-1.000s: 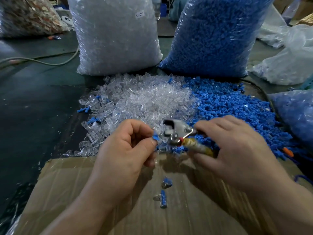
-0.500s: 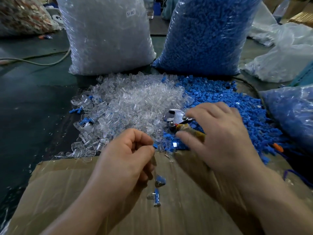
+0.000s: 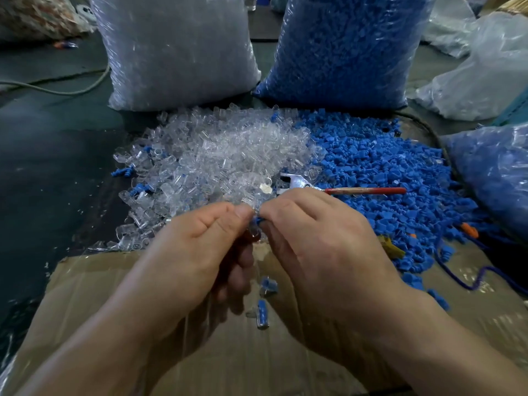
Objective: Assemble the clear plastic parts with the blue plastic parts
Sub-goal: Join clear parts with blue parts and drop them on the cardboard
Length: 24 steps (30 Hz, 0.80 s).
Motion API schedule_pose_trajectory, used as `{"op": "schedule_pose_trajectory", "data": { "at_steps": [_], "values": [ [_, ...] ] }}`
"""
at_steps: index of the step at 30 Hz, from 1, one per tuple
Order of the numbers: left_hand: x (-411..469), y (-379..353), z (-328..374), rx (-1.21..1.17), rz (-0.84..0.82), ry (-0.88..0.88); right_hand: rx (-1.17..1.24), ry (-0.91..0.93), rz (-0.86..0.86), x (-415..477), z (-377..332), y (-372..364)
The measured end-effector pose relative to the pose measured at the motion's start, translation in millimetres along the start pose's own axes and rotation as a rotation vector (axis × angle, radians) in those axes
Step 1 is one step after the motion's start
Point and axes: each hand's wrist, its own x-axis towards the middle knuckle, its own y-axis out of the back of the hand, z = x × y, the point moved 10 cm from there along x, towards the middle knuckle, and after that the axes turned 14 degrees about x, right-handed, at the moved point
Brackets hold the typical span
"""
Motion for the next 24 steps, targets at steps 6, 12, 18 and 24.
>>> {"op": "schedule_pose_trajectory", "data": {
  "at_steps": [6,12,18,24],
  "values": [
    [-5,-1,25,0.087,-0.016,-0.282,0.550,-0.548,-0.126,-16,30,-19],
    [-11,-5,24,0.520,-0.108,-0.373,0.454,-0.754,-0.450,-39,50,-31],
    [-8,-11,-1,0.887,-0.257,-0.249,-0.192,-0.546,-0.381,-37,59,-18],
    [-6,-13,7,0.929,-0.194,-0.288,-0.248,-0.354,-0.266,-18,50,-42]
  ]
}}
